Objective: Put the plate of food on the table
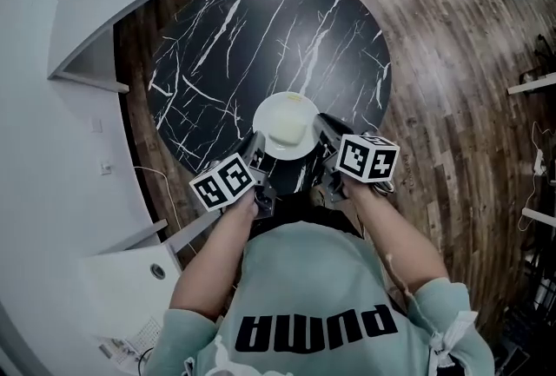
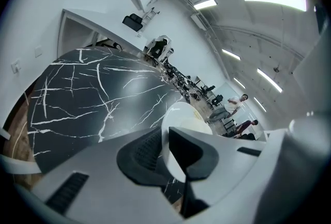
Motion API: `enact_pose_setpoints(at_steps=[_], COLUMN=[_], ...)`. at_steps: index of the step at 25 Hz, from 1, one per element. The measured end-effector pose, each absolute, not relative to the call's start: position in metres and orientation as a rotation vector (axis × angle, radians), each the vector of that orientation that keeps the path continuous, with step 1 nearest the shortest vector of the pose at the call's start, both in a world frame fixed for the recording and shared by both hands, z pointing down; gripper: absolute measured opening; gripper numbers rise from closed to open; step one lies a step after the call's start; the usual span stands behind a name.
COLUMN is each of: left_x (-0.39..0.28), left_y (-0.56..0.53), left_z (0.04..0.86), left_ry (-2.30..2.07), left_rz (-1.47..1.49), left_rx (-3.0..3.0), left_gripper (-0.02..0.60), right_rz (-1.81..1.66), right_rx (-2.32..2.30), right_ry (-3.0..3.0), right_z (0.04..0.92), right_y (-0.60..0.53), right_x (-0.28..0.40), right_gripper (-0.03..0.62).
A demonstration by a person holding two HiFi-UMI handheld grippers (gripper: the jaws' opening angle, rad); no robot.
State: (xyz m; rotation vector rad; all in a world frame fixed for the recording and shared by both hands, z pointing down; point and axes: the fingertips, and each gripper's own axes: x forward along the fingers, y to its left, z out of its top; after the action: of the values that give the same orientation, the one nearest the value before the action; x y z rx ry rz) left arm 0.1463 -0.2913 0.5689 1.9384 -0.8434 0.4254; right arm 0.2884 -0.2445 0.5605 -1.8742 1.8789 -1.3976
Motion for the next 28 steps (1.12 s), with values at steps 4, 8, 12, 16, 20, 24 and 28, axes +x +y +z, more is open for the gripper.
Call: enact_pose_setpoints(at_steps=[4,8,12,16,20,24,28], left_x=[0.161,0.175,0.188,0.197,0.205,0.21,0.214], left_y=[-0.313,-0.329,-0.342,-0.35,-0.356,-0.358,-0.354], left_z=[0.59,0.614,0.635,0.651,0.665,0.678,0.69], left_ry=[-0.809,-0.784,-0.758,-0.738,-0.716,-0.702,-0.684], left_rz=[0.477,0.532,0.582,0.618,0.656,0.704,0.744], left_rx=[1.94,1.927,1.915,1.911,1.911,1.916,1.914], left_gripper=[0.048,0.048,0.048,0.049,0.051,0.054,0.054], right_rz=[-1.437,-1.484,-1.532,-1.559,-1.579,-1.61,-1.643], right_rx=[-1.914,-1.948,-1.985,-2.016,-2.052,-2.065,-2.104], right_ry=[1.821,1.753,1.705,1.661,1.631,1.611,1.611], right_z=[0.582,0.606,0.628,0.643,0.656,0.669,0.681], right_y=[-0.261,-0.272,-0.281,-0.288,-0.294,-0.296,-0.294], right_x=[0.301,0.313,0.324,0.332,0.339,0.343,0.348], right_gripper=[0.037,0.037,0.037,0.037,0.037,0.037,0.037])
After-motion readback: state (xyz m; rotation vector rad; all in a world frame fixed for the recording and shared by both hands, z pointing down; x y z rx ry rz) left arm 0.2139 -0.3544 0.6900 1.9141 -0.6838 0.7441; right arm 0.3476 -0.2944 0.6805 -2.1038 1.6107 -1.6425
